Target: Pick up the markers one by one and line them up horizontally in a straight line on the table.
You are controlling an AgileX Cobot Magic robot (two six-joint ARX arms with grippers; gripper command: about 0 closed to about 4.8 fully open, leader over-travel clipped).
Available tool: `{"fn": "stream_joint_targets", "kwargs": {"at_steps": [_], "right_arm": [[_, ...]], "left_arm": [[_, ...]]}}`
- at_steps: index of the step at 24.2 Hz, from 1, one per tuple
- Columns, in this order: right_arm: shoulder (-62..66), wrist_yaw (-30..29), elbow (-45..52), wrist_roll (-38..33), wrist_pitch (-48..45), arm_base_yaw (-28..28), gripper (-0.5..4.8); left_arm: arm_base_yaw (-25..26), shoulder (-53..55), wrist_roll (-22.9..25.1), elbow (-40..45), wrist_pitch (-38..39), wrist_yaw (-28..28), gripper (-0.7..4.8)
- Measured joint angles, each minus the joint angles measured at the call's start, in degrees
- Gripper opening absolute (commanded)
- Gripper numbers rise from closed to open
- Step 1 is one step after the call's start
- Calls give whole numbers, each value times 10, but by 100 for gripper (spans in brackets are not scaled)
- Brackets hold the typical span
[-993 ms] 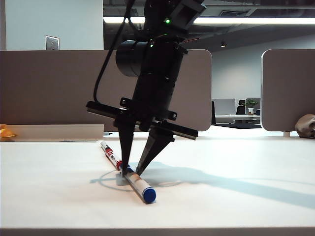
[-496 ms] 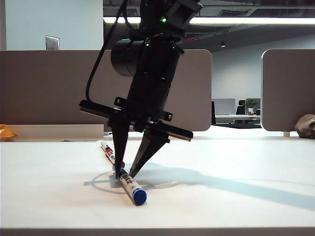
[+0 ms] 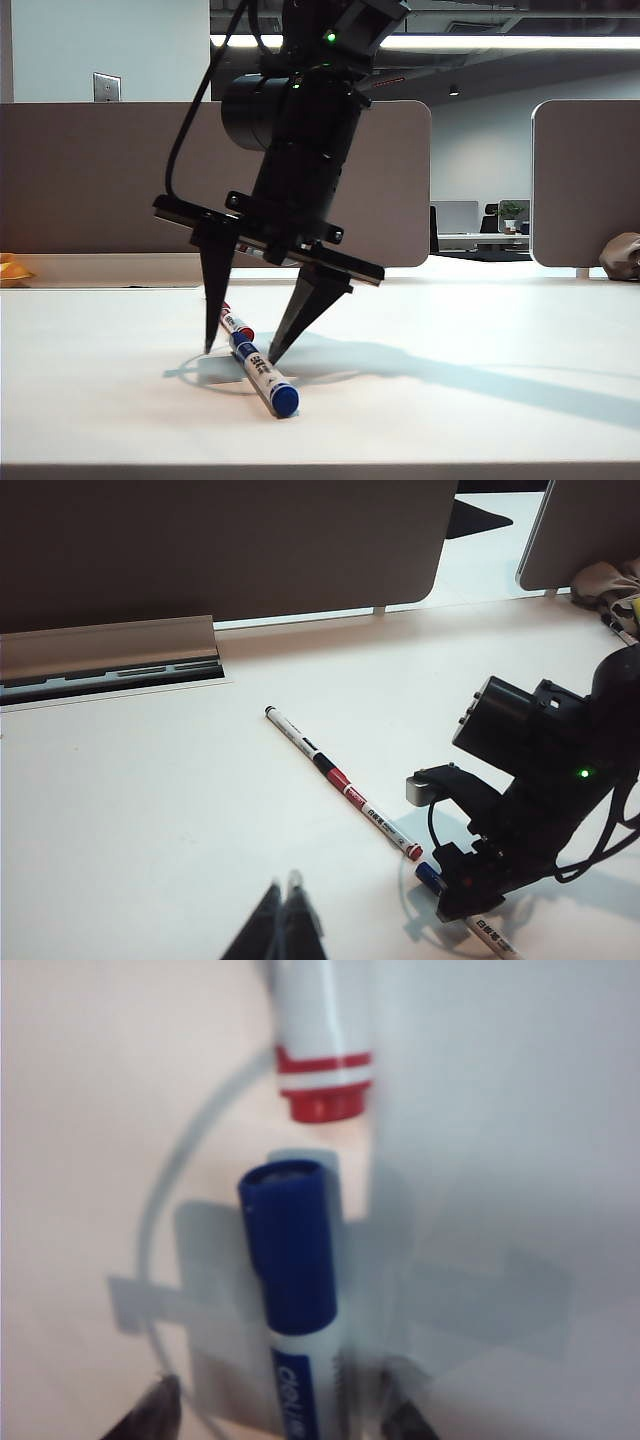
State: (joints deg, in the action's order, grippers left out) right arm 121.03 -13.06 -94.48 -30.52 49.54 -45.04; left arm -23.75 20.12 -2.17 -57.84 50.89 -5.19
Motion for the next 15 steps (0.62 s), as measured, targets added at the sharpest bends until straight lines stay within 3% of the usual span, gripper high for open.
{"fn": "stream_joint_targets", "kwargs": {"at_steps": [3, 6, 7, 11, 12, 13, 14, 15], "right_arm": [[-1, 3, 0, 0, 5, 7, 285], [-2, 4, -1, 4, 9, 13, 389], [-3, 1, -2, 5, 9, 16, 402], [7, -10, -32, 45, 35, 29, 400], [11, -9, -45, 52, 40, 29, 376], [12, -9, -71, 65, 49, 28, 284], [11, -10, -100, 76, 57, 26, 126], [7, -11, -135, 95, 63, 25, 32]], "left_arm": [[0, 0, 0, 0, 0, 0, -4], [0, 0, 0, 0, 0, 0, -4], [0, 0, 0, 0, 0, 0, -4], [0, -2, 0, 0, 0, 0, -4], [0, -4, 0, 0, 0, 0, -4], [0, -5, 0, 0, 0, 0, -4], [0, -4, 0, 0, 0, 0, -4], [0, -4, 0, 0, 0, 0, -4]]}}
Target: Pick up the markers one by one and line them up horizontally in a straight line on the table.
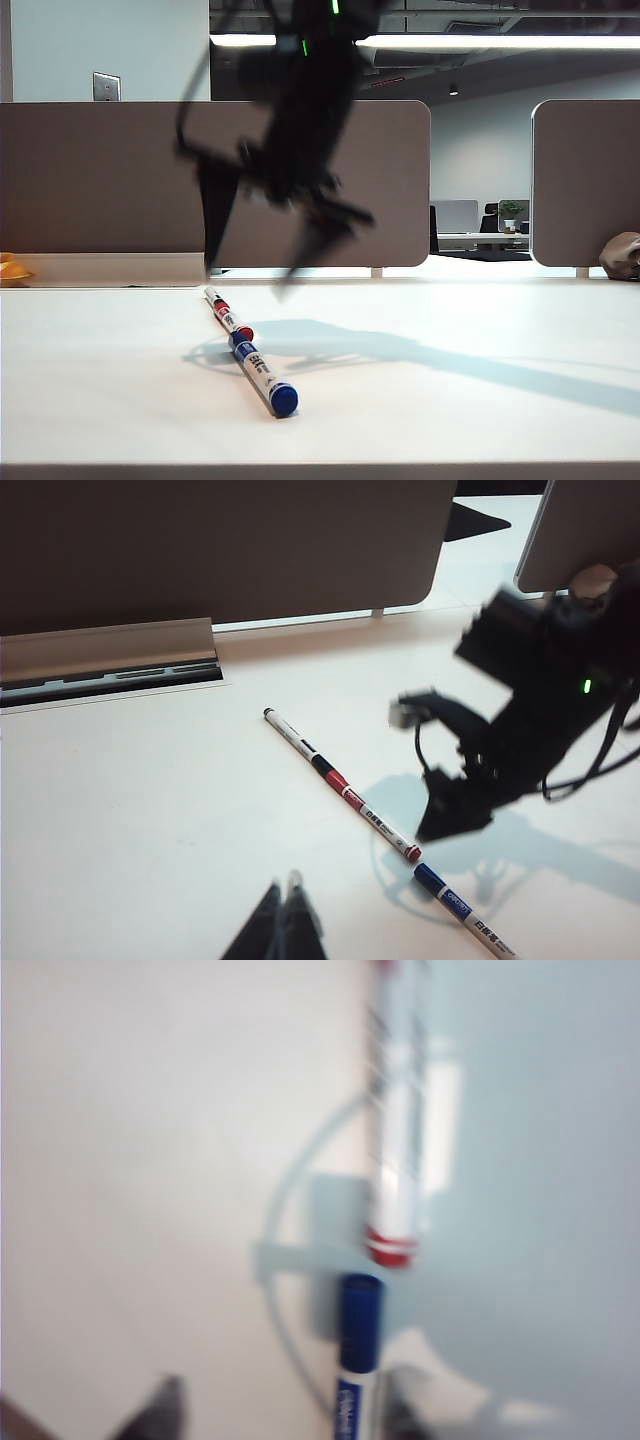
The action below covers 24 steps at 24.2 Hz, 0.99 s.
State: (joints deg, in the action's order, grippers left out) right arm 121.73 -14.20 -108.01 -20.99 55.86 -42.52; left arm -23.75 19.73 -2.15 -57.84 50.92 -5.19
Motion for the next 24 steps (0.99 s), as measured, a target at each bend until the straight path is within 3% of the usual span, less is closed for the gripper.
{"fn": "stream_joint_targets", "kwargs": {"at_steps": [3, 5, 10, 20, 24], "right_arm": [[-2, -4, -137, 93, 85, 17, 20], [-4, -4, -189, 123, 130, 29, -3], [-62, -38, -344, 207, 229, 49, -2], [-246, -129, -353, 240, 225, 63, -1], [-291, -139, -352, 241, 229, 63, -1]], "left_arm": [[0, 0, 10, 0, 7, 0, -4], [0, 0, 21, 0, 12, 0, -4], [0, 0, 28, 0, 17, 0, -3], [0, 0, 26, 2, 22, 0, -4], [0, 0, 22, 2, 23, 0, -5]]}}
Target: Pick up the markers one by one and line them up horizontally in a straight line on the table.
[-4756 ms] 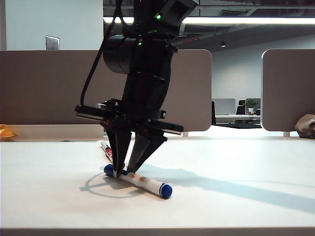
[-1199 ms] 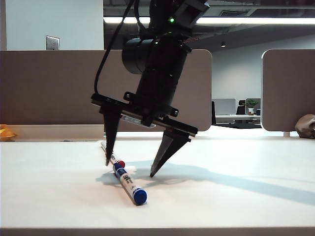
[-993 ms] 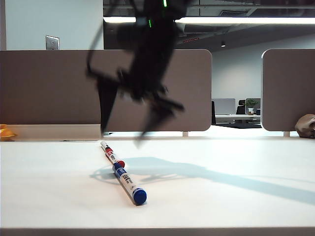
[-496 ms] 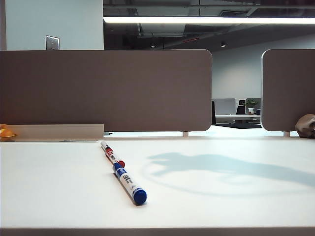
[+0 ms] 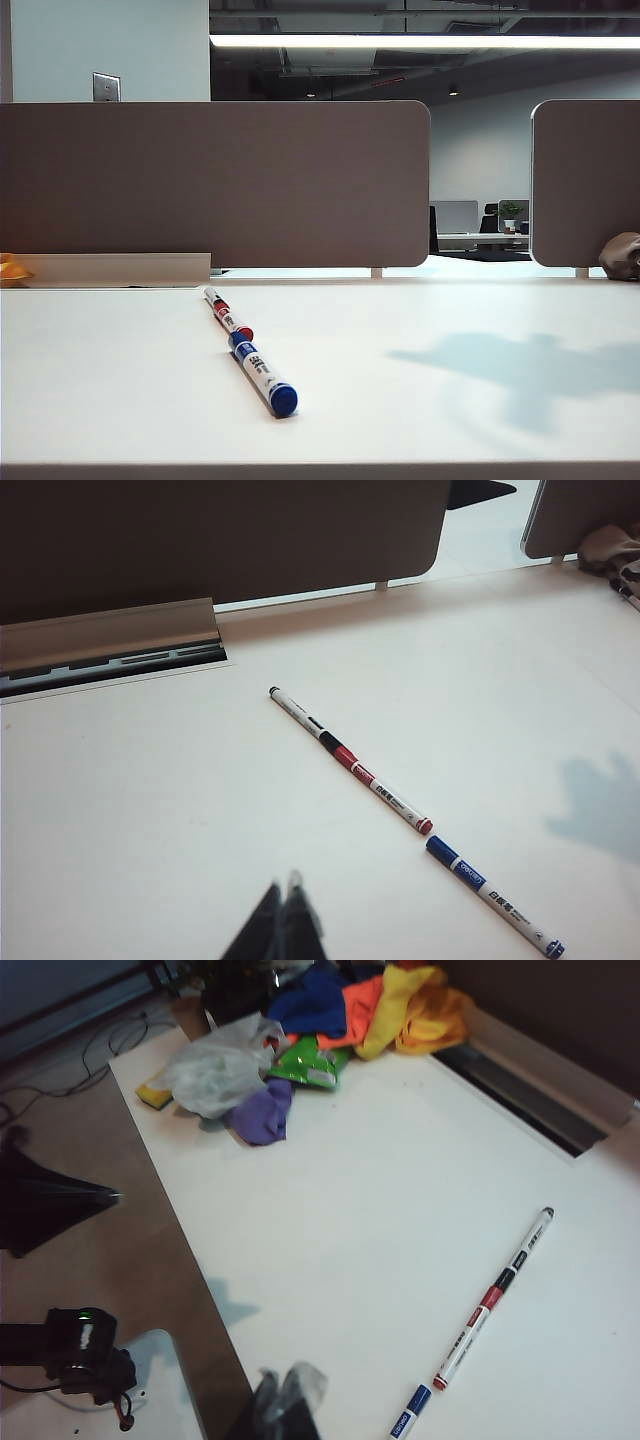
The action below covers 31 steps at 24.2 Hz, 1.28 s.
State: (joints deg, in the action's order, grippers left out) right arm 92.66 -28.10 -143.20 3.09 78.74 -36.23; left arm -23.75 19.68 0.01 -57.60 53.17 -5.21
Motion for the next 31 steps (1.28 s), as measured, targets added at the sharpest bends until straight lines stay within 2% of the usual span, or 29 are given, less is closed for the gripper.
{"fn": "stream_joint_targets", "kwargs": {"at_steps": [3, 6, 10, 16, 21, 24, 27, 31], "right_arm": [[-38, 6, 0, 4, 5, 0, -2], [-94, 127, 8, 42, 11, -1, -2], [-134, 181, 7, 57, 12, -1, -2], [-219, 236, 87, 86, 9, -1, -2], [-312, 257, 220, 88, -21, -1, -2], [-387, 258, 341, 86, -103, -1, -2], [-497, 256, 521, 65, -242, -1, -2], [-538, 256, 659, 61, -353, -1, -2]], "left_arm": [[0, 0, -18, 0, -3, 0, -5], [0, -11, -33, 0, -42, 0, -5], [0, -34, -33, 0, -92, -5, -5], [0, -82, -35, 1, -70, -32, -5], [0, -111, -35, 8, -38, -40, -5], [0, -117, -35, 16, -21, -40, -5], [0, -117, -35, 35, -19, -40, -5], [0, -117, -35, 65, -28, -39, -5]]}}
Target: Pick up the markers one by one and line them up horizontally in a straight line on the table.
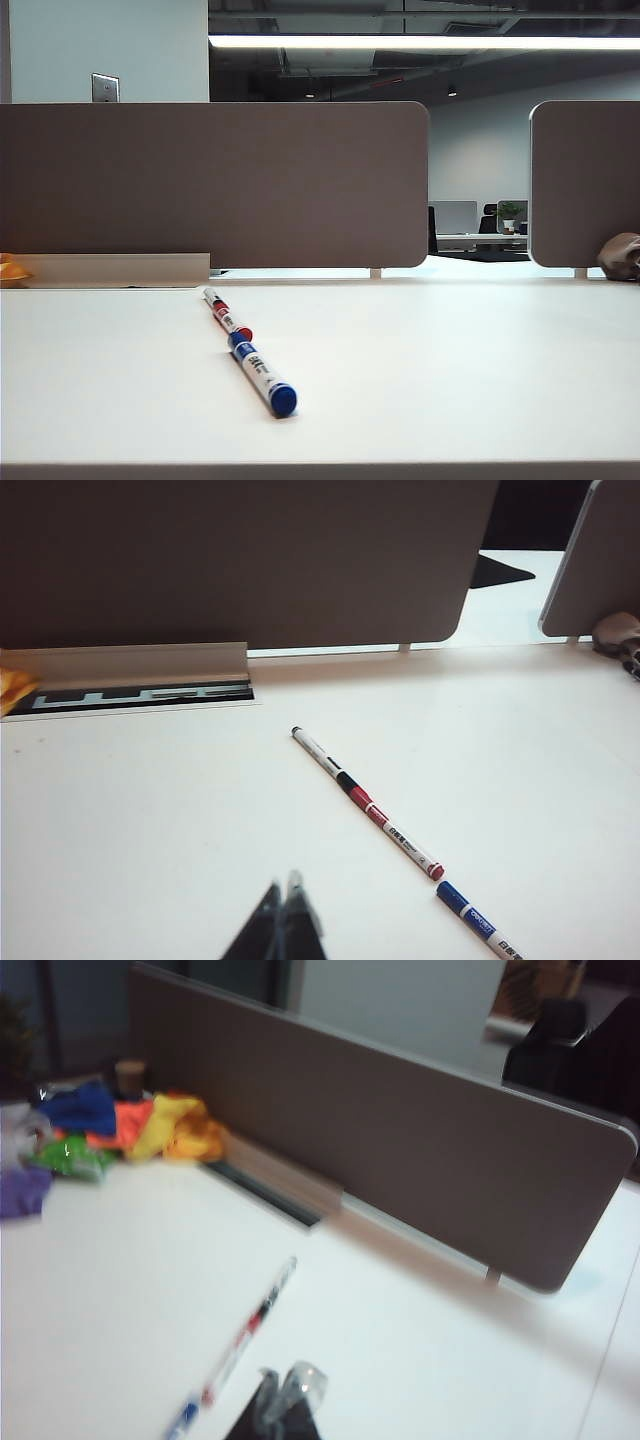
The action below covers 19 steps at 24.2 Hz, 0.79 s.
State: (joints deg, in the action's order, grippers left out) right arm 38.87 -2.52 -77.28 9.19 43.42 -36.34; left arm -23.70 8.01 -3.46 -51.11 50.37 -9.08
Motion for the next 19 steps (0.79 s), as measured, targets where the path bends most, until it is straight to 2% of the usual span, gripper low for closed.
{"fn": "stream_joint_targets", "kwargs": {"at_steps": [3, 6, 9, 15, 19], "right_arm": [[-59, -2, 90, 0, 11, 5, -2], [-90, -1, 172, -5, -85, 0, -1], [-92, -2, 235, -6, -90, 1, -2], [-104, -23, 280, -12, -148, 0, -2], [-101, -23, 298, -12, -155, 4, -2]], "left_arm": [[0, -1, 0, 33, -16, -4, -5], [0, 1, 0, 73, -44, 6, -5], [0, 0, 0, 96, -71, 28, -5], [0, 0, 0, 111, -92, 27, -5], [0, 0, 0, 111, -93, 28, -5]]}}
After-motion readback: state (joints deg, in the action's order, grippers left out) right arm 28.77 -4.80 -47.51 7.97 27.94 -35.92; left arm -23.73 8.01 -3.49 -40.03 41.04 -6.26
